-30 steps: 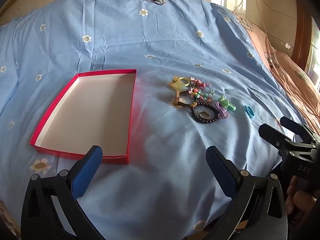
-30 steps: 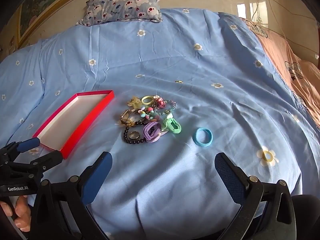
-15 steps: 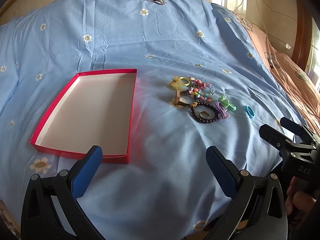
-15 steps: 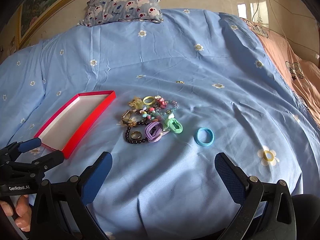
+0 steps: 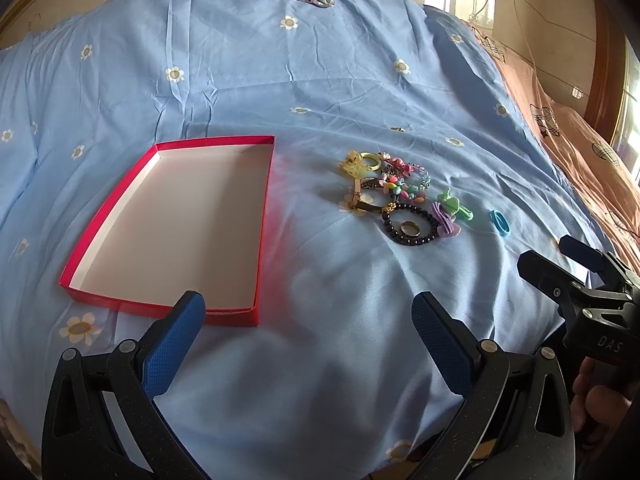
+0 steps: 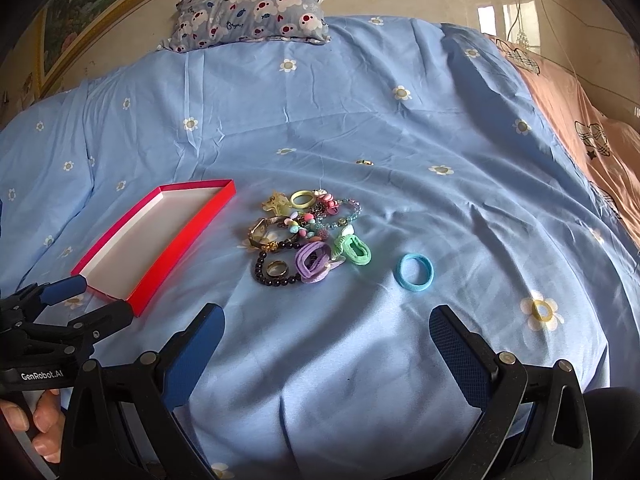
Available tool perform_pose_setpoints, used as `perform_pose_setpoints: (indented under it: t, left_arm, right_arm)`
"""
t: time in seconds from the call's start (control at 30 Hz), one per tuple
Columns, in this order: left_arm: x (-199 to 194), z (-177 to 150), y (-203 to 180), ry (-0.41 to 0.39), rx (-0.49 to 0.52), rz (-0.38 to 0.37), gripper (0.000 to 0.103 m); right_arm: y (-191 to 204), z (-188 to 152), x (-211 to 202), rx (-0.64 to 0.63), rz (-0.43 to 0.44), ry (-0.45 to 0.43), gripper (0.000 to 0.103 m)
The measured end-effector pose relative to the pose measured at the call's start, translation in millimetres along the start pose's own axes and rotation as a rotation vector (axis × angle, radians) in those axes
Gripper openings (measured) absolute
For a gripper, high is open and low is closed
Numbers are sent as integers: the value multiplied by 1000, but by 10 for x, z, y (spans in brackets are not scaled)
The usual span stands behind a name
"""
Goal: Organize jewelry
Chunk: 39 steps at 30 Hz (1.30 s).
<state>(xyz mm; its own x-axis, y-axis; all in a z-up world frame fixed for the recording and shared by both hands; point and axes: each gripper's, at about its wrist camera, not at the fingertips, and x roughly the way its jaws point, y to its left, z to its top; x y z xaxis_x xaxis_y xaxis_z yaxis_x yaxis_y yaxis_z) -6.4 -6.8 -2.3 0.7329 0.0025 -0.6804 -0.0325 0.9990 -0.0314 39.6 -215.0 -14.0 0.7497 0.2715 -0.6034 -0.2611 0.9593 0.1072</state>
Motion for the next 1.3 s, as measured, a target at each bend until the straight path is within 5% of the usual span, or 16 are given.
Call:
perform_pose_setpoints:
  t: [0.77, 1.3]
  left_arm:
    - [114, -39, -56, 29, 4, -21, 103]
    - [395, 227, -25, 81, 8, -81, 103]
  right_arm:
    - [-54, 4, 30, 22, 38, 5, 103]
    - [-239, 66, 188, 66, 46, 35, 101]
